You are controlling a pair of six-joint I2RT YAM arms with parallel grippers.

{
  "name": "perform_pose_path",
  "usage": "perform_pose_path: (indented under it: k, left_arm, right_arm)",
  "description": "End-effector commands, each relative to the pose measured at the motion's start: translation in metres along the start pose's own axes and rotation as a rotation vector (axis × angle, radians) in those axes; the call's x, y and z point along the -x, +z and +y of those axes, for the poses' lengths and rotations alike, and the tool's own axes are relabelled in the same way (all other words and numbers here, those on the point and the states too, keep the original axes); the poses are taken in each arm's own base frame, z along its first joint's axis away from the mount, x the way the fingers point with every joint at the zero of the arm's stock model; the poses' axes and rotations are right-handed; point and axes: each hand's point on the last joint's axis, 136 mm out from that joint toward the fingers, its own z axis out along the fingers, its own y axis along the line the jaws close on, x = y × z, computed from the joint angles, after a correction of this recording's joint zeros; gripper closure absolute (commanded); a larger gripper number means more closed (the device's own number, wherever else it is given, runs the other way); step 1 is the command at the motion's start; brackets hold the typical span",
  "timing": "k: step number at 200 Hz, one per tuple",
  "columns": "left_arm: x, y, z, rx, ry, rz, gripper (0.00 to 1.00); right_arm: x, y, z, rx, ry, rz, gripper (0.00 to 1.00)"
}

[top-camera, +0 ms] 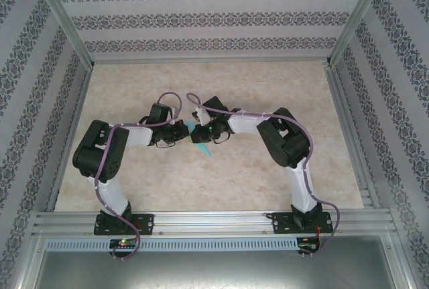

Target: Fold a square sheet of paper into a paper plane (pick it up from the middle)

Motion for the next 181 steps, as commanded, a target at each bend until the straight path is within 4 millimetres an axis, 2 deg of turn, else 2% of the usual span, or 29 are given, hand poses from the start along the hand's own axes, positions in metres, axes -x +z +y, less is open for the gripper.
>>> perform_pose_path:
  k: [1,39,68,90,120,137,149,181]
  left_arm:
    - [-0.032,0.009,0.049,0.175,-0.053,0.085,1.00]
    - [-0.032,0.006,0.061,0.197,-0.084,0.081,1.00]
    - [-0.031,0.005,0.063,0.197,-0.090,0.080,1.00]
    - [-0.029,0.004,0.064,0.198,-0.092,0.080,1.00]
    - [-0.029,0.005,0.063,0.194,-0.091,0.082,1.00]
    - [-0.028,0.005,0.060,0.184,-0.088,0.084,1.00]
    - [-0.027,0.006,0.058,0.172,-0.084,0.086,1.00]
    - [-0.026,0.007,0.046,0.118,-0.076,0.095,1.00]
  right_arm:
    - [-0.031,0.000,-0.011,-0.021,0.015,0.069,1.00]
    - [-0.078,-0.014,-0.024,-0.039,0.047,0.129,1.00]
    - [-0.111,-0.025,-0.029,-0.051,0.076,0.172,1.00]
    - [-0.136,-0.032,-0.041,-0.089,0.110,0.196,1.00]
    - [-0.155,-0.042,-0.050,-0.103,0.151,0.192,1.00]
    - [-0.159,-0.047,-0.050,-0.108,0.153,0.181,1.00]
    - [-0.153,-0.052,-0.046,-0.104,0.144,0.162,1.00]
    - [-0.103,-0.071,-0.008,-0.043,0.070,0.031,0.98]
